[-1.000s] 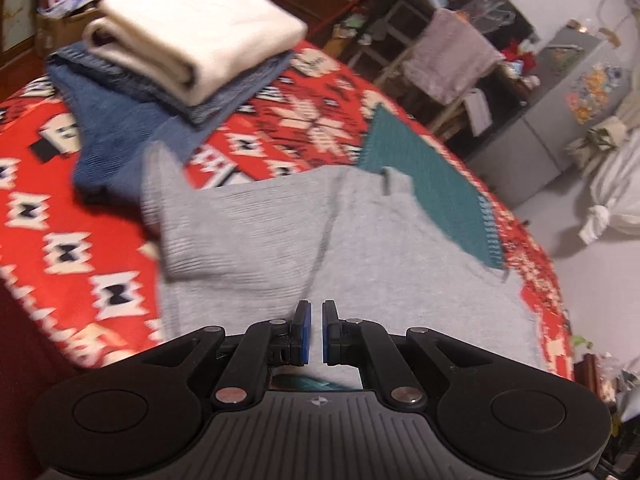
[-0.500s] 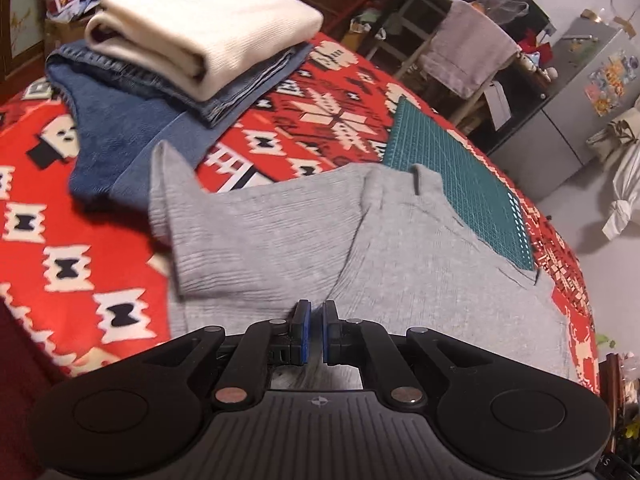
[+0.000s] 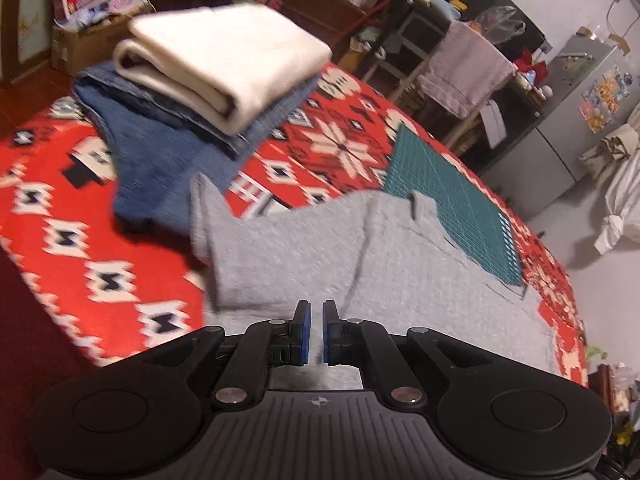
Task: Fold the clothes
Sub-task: 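Open the left tool and position it at the grey sleeve cuff, then grasp the sleeve with the left tool and fold it over the shirt body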
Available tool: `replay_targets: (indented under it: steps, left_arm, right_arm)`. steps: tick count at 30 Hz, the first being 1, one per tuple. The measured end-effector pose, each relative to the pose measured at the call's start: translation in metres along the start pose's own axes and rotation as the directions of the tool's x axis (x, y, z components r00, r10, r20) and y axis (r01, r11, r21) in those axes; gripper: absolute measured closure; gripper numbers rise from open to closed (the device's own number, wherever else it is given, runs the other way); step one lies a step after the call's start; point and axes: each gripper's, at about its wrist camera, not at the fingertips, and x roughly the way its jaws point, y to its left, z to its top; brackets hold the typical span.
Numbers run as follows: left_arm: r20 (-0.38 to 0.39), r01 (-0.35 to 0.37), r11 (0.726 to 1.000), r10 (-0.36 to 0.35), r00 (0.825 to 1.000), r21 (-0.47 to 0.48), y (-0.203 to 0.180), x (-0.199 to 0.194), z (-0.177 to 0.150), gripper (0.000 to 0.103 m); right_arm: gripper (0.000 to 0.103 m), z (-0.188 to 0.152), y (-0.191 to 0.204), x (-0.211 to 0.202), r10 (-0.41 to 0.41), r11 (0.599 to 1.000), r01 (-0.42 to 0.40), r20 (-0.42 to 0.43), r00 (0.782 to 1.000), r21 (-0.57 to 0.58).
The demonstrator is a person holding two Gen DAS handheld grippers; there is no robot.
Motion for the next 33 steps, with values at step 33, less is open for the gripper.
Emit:
replay_targets:
  steps: [33]
  left_arm:
    - [0.252, -0.073, 0.961, 0.004, 0.968, 0.265, -0.001, -0.007, 0.002, 0.099]
  right_arm:
    - [0.091, 0.001, 0.011, 0.003, 0.022, 1.000, -0.022, -0.012, 1.000, -0.022]
